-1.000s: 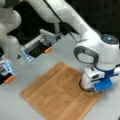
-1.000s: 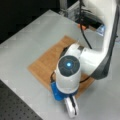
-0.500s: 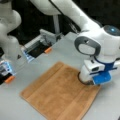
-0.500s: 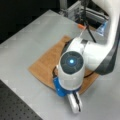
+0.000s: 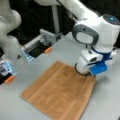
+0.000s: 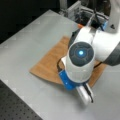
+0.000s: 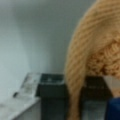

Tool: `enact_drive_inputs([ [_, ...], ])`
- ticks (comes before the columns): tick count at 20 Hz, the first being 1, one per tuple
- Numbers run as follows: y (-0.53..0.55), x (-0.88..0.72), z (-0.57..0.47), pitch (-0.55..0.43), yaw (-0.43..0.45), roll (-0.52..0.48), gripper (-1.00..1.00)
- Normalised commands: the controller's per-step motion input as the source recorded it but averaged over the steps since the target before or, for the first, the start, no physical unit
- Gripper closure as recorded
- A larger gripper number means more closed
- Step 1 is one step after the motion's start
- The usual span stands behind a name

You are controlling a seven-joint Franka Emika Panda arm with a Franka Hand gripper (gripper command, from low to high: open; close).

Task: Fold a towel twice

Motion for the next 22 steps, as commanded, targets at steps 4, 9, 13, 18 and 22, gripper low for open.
enact_drive_inputs([
  [4, -0.16, -0.54, 0.0, -0.046, 0.079, 0.143, 1.0],
  [9, -0.21, -0.43, -0.05, -0.072, 0.093, 0.139, 1.0],
  [13, -0.19, -0.4, -0.03, -0.09, 0.041, 0.147, 1.0],
  [18, -0.14, -0.43, 0.01, -0.075, -0.011, 0.148, 1.0],
  [22, -0.09, -0.4, -0.01, -0.06, -0.038, 0.152, 1.0],
])
